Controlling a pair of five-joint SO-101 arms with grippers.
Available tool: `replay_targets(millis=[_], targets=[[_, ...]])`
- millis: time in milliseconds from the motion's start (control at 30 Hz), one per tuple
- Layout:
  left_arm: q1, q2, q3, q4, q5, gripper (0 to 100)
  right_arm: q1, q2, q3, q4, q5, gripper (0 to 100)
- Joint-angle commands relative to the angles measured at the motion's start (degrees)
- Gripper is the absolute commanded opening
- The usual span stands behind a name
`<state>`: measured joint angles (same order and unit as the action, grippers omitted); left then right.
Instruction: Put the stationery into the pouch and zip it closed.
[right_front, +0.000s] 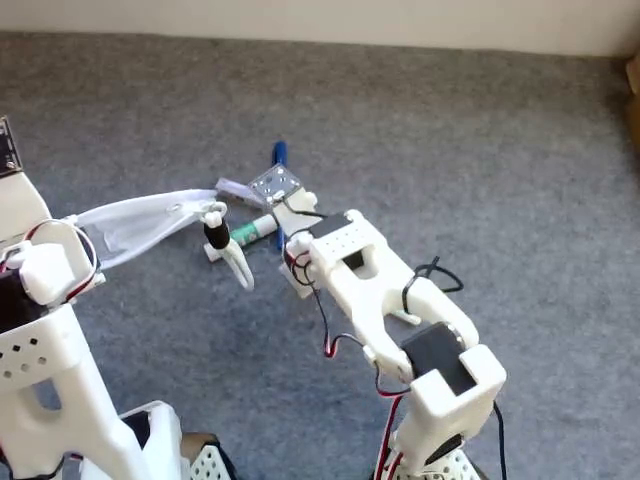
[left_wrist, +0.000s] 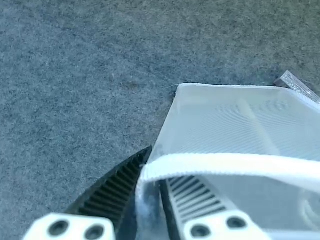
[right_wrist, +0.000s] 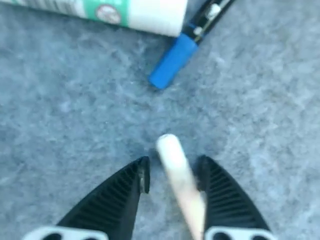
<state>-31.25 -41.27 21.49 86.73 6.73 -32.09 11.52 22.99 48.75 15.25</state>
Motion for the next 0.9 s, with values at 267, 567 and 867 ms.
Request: replay_targets(millis=[267,567,867], targets=[[-1.01,0.84,1.45,-0.62,0.62,0,0.22,3.74,-2.15,9.01,8.00,2.7],[-1.01,0.84,1.45,-0.53,0.62,0,0.13,3.56,-2.15,12.26,7.82,2.2],[-1.01,0.84,1.45,-0.62,0.53,0,-0.31,3.38,-1.71,14.73,7.56,2.2]])
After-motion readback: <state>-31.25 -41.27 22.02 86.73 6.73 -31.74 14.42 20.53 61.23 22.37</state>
